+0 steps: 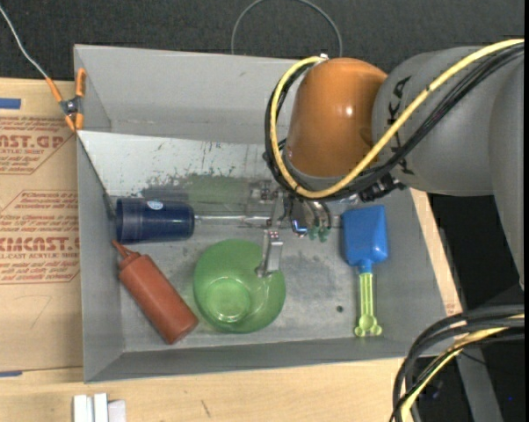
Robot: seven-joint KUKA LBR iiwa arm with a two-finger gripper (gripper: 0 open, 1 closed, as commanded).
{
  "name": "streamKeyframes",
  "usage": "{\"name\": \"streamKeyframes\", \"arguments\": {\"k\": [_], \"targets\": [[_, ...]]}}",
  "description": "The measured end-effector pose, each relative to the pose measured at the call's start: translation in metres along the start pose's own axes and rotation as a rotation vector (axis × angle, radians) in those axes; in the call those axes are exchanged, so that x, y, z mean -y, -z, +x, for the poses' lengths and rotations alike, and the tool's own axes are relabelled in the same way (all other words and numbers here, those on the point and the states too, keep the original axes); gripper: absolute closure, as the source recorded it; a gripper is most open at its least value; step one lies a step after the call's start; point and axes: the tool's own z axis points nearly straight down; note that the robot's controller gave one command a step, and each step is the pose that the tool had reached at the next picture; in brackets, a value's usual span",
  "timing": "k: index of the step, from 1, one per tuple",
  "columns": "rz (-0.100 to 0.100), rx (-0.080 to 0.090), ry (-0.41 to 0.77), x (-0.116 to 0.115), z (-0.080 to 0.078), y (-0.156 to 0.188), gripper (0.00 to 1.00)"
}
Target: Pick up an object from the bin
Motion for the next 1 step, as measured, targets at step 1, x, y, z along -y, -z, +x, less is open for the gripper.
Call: {"name": "streamKeyframes", "arguments": {"k": [1], "targets": [[0.0, 0.008, -0.001, 0.0003, -0.0016, 0.0049, 0.0]]}}
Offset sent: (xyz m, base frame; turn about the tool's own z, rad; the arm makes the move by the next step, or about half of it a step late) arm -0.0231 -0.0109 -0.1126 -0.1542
